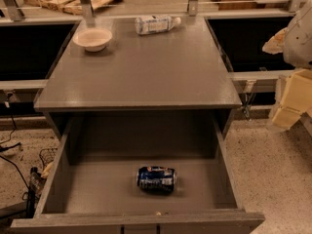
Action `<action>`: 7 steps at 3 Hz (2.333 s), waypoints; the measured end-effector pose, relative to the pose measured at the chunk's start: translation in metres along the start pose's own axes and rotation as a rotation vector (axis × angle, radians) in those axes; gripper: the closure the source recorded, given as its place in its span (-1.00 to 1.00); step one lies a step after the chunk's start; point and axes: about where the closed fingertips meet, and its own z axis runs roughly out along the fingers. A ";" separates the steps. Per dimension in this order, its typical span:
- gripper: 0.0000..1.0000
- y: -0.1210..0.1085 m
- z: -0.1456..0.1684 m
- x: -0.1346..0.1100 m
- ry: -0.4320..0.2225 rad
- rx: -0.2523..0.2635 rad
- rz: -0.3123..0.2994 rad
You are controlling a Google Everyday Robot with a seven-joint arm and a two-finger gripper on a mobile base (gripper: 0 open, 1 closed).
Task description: Pick pepsi can from top drawer and place on counter
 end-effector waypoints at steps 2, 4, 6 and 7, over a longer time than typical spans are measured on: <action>-1.00 0.003 0.014 0.002 -0.006 -0.025 0.010; -1.00 0.008 0.049 0.007 -0.021 -0.097 0.019; -1.00 0.012 0.061 0.003 0.007 -0.120 -0.002; -1.00 0.017 0.064 -0.002 0.010 -0.103 -0.013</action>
Offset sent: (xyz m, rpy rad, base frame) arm 0.0011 0.0002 -0.0439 0.0347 0.0900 -0.0078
